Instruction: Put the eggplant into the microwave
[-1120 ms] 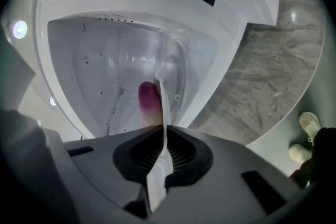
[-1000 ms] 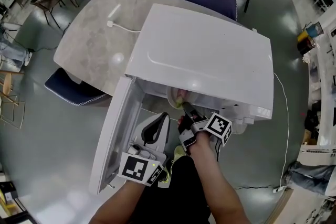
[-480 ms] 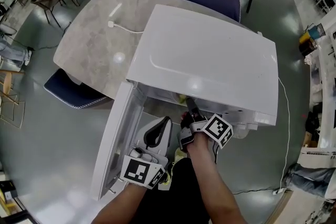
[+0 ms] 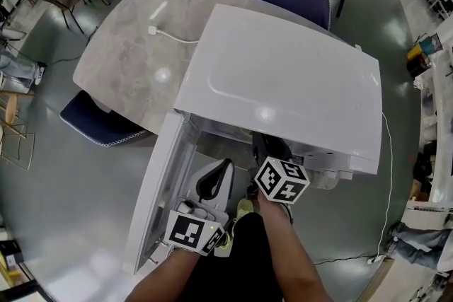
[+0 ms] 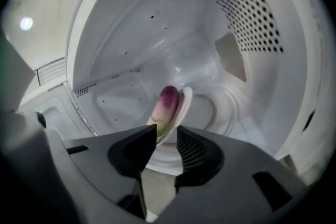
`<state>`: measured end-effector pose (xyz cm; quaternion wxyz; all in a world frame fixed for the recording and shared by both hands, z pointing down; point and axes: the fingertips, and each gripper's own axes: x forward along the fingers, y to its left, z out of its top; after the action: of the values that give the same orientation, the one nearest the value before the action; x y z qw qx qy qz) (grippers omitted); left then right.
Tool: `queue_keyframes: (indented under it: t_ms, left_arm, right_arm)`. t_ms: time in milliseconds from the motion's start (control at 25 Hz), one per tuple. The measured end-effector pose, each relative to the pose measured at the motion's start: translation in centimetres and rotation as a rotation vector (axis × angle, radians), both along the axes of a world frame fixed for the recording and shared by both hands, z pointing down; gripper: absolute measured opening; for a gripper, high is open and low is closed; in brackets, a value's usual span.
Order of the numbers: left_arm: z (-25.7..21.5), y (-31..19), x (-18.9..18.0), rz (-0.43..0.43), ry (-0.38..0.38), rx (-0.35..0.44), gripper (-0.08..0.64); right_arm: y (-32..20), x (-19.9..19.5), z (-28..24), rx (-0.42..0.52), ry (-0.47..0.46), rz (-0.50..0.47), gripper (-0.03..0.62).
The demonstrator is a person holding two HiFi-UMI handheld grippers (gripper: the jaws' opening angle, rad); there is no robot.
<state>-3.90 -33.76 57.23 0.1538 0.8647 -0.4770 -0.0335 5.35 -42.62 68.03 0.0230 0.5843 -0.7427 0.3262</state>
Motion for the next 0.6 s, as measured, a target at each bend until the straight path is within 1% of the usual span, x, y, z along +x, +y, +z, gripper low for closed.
queue_keyframes:
  t_ms: [40,120,240,320,600]
  left_arm:
    - [0.03,-0.02,0.0,0.0,0.001,-0.001,0.008]
    - [0.13,-0.07,0.02,-0.001,0.002,-0.003,0.008]
    - [0.44,-0.2,0.02,-0.002,0.005,-0.009,0.008]
    - [0.63,-0.27,0.07,0.0,0.006,-0.011,0.008]
    - [0.73,-0.45,0.31,0.003,0.004,-0.015,0.008]
  right_arm:
    - [-0.03,0.12,-0.07,0.01,0.075,-0.012,0.111]
    - [-0.03,0.29,-0.03,0.021,0.187,-0.034,0.128]
    - [-0.1,0.62,0.21,0.029,0.297,-0.051,0.157]
    - [-0.23,0.78,0.36,0.037,0.339,-0.057,0.179]
    - [-0.57,0.62,0.23,0.058,0.392,-0.078,0.181]
